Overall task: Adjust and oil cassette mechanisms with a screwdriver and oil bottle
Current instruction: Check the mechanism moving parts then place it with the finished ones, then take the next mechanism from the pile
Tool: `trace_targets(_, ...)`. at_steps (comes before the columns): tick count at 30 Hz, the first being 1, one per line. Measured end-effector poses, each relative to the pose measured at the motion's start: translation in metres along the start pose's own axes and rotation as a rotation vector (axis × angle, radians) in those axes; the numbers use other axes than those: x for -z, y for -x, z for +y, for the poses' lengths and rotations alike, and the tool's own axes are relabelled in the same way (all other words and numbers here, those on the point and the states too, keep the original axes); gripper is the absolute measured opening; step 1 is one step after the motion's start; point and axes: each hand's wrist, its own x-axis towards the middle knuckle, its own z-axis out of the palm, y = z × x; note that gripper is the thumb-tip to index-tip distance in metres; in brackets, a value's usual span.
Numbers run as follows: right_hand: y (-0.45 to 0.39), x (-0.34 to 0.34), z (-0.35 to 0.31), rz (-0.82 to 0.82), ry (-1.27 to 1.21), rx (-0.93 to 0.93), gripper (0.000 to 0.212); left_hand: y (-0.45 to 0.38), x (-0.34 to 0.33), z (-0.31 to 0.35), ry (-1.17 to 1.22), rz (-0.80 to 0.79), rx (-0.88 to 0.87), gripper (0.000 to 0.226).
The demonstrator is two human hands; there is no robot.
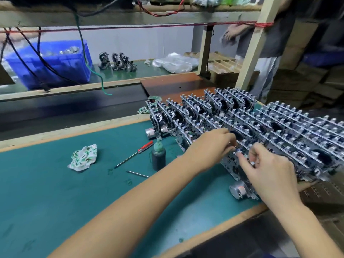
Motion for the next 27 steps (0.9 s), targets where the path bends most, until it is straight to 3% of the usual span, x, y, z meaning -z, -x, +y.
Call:
trace_targets(5, -0.007, 0.013, -0.010, 0.066, -0.014, 0.010, 0.030, 0.008, -0.002, 0.003, -0.266, 0.074, -0.077, 0.028)
trace_targets(7, -0.013, 0.022, -0.026, 0.138, -0.103, 0.099, 0.030, 0.022, 0.009, 0.003, -0.196, 0.160, -0.062, 0.029)
trace_targets(10, -0.012, 0.021, -0.061, 0.056, -0.282, 0.199, 0.028, 0.061, 0.030, 0.001, -0.064, 0.251, -0.010, 0.017)
trace_targets(14, -0.001, -0.007, -0.112, -0.151, -0.432, 0.306, 0.017, 0.135, 0.042, -0.022, 0.068, 0.297, 0.298, 0.019)
trace_targets(19, 0.015, -0.057, -0.189, -0.459, -0.475, 0.575, 0.014, 0.236, 0.055, -0.058, 0.105, 0.329, 0.648, 0.012)
trace_targets(27, 0.042, -0.113, -0.330, -0.705, -0.502, 0.921, 0.018, 0.376, 0.096, -0.088, 0.019, 0.443, 0.997, 0.032)
